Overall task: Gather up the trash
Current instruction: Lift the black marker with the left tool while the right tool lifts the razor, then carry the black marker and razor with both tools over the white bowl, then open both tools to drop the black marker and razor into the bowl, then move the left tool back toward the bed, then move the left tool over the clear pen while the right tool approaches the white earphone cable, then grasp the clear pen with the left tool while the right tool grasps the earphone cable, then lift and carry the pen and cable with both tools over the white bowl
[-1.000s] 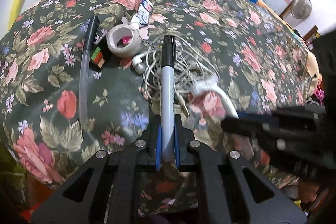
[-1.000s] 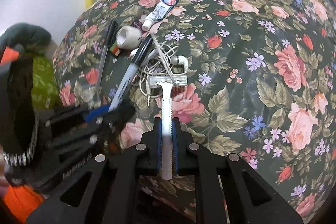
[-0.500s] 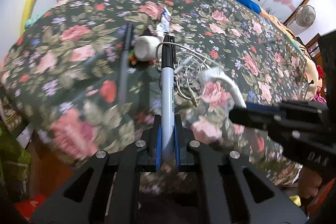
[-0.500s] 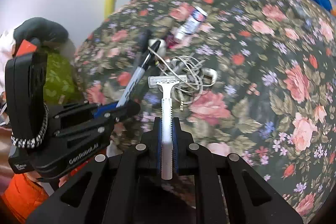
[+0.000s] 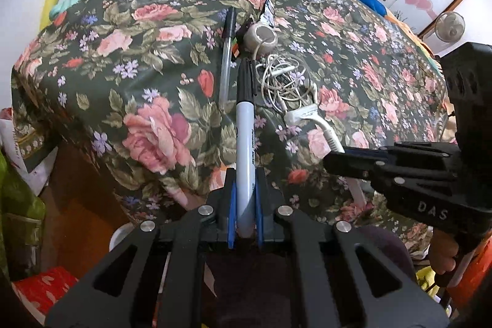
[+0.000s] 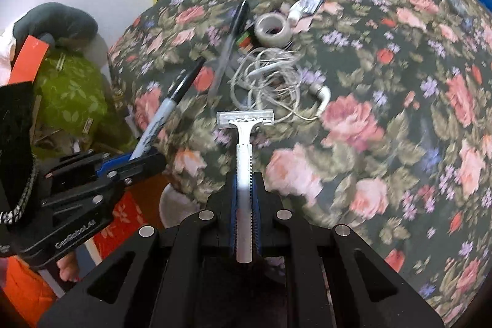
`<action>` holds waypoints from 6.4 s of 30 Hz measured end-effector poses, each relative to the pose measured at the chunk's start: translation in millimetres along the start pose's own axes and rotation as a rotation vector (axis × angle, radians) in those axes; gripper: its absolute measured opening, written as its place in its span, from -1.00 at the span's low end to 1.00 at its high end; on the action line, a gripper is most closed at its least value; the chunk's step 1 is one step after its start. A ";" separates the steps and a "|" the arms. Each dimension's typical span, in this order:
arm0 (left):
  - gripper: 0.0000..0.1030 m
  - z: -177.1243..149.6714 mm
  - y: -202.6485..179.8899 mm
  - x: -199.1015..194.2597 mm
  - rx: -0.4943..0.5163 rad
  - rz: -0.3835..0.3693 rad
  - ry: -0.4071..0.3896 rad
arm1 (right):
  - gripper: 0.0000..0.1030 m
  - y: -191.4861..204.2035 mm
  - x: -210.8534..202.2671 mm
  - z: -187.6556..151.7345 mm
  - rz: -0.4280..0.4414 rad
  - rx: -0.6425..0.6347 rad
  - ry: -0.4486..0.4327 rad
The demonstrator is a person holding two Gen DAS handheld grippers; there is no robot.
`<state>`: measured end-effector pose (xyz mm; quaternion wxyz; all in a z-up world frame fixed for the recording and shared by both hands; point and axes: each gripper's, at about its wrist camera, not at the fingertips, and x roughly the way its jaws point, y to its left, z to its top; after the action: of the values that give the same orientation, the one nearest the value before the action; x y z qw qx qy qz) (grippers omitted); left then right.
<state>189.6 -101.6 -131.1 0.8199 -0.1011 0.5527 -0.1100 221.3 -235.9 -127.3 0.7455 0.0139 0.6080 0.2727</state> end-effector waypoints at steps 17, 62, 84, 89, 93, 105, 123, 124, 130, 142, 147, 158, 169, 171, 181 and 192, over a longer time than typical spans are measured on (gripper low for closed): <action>-0.82 -48.4 44.6 -75.6 -0.076 0.075 -0.137 | -0.83 95.8 -35.9 1.0 -0.019 -0.142 -0.139; -0.82 -182.8 198.6 -9.8 -0.445 0.162 0.112 | -0.83 217.7 152.6 -47.4 0.000 -0.256 0.282; -0.74 -156.7 170.8 -80.7 -0.396 0.214 -0.056 | -0.52 217.5 83.1 -44.3 0.002 -0.313 0.109; -0.74 -141.5 147.1 -115.5 -0.355 0.221 -0.162 | -0.52 215.8 42.4 -40.9 -0.019 -0.338 -0.018; -0.74 -129.0 129.7 -136.2 -0.338 0.223 -0.231 | -0.52 208.1 6.9 -40.0 -0.041 -0.336 -0.140; -0.68 -65.6 67.5 -148.1 -0.215 0.209 -0.351 | -0.52 149.3 -69.8 -14.8 -0.188 -0.289 -0.397; 0.16 27.8 25.8 -33.9 -0.118 0.171 -0.248 | 0.51 -4.8 -33.5 43.2 -0.204 -0.016 -0.291; 0.16 30.3 25.0 -28.7 -0.120 0.165 -0.239 | 0.52 -8.9 -26.5 47.2 -0.186 -0.013 -0.271; 0.16 46.7 28.3 0.0 -0.131 0.114 -0.195 | 0.51 -22.9 29.0 69.1 -0.106 0.008 -0.150; -0.46 75.8 23.5 41.2 -0.055 0.055 -0.139 | -0.75 -25.8 46.3 64.9 -0.094 -0.077 -0.151; -0.50 86.8 14.7 62.4 -0.046 0.090 -0.132 | -0.83 -45.7 32.5 62.1 -0.060 0.000 -0.173; -0.86 86.5 0.9 61.1 -0.058 0.126 -0.139 | -0.83 -50.0 0.5 63.2 -0.098 0.048 -0.242; -0.86 58.1 -13.8 -29.5 -0.015 0.121 -0.246 | -0.83 -4.2 -46.2 51.4 -0.101 -0.013 -0.308; -0.86 52.3 -13.4 -45.3 -0.017 0.123 -0.264 | -0.83 8.9 -53.7 47.9 -0.103 -0.036 -0.320; -0.86 2.8 11.4 -112.5 -0.054 0.146 -0.336 | -0.83 81.2 -79.4 21.9 -0.106 -0.142 -0.361; -0.86 -64.0 64.7 -146.4 -0.134 0.201 -0.330 | -0.83 157.4 -63.7 -9.0 -0.075 -0.244 -0.328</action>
<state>81.2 0.1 -43.9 0.8976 -0.1165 0.4244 0.0273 144.7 -131.7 -16.9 0.8403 -0.0549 0.4411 0.3104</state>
